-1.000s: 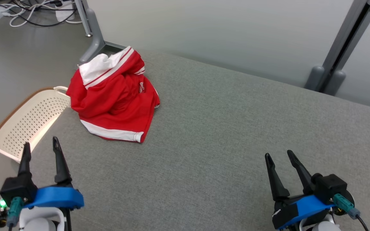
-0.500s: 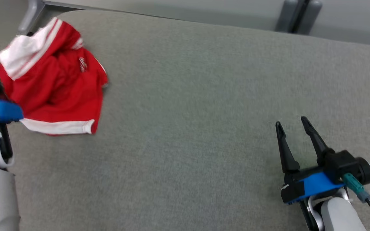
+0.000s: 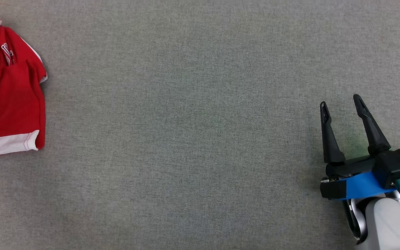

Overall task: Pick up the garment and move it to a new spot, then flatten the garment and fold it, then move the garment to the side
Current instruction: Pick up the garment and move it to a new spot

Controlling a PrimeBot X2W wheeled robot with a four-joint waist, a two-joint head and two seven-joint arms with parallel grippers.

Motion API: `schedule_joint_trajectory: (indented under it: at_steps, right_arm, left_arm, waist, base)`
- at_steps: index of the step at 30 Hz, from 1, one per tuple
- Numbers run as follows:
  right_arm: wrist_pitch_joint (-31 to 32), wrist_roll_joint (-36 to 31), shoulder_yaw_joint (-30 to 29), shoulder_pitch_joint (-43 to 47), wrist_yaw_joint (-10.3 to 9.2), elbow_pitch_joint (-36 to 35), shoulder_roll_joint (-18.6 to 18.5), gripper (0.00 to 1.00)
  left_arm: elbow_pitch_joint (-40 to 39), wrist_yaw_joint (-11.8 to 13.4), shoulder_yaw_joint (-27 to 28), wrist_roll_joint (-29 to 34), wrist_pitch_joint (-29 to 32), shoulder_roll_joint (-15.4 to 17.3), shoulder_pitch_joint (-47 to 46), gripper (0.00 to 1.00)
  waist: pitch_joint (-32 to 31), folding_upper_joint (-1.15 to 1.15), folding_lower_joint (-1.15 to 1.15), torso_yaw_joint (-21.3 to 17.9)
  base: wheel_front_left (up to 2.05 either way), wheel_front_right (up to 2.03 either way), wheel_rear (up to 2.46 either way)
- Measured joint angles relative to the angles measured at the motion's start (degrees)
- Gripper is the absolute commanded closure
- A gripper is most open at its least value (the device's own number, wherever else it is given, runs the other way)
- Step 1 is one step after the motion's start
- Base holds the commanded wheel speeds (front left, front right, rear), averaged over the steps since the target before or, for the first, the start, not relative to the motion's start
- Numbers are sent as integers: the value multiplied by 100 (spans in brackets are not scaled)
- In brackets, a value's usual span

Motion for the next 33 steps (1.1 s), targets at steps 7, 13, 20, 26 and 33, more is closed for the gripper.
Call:
schedule_joint_trajectory:
  at_steps: [7, 13, 20, 26, 33]
  right_arm:
    - [79, -12, -48, 20, 0, -238, 1, 0]
    - [126, -11, -74, 73, 0, -313, 1, 0]
    - [179, 1, -32, 77, 0, -341, 1, 0]
    - [203, 56, 46, 71, 0, -291, 1, 0]
    - [196, 118, 78, 70, 0, -198, 1, 0]
  left_arm:
    - [1251, -54, -230, 154, 1, 215, -242, 0]
    - [2278, -105, -398, 97, 36, 162, -286, 0]
    - [3072, -122, -630, -38, 121, 5, -442, 0]
    - [3323, -130, -944, -258, 454, -78, -517, 100]
    - [3242, -135, -1348, -548, 221, -21, -488, 100]
  waist:
    - [124, 0, -2, -88]
    - [154, -1, -2, -91]
    - [157, -1, -2, -64]
    - [83, -2, -2, -82]
    - [-107, -1, -1, -79]
  base:
    - [0, 0, 0]
    - [0, 0, 0]
    - [0, 0, 0]
    - [0, 0, 0]
    - [0, 0, 0]
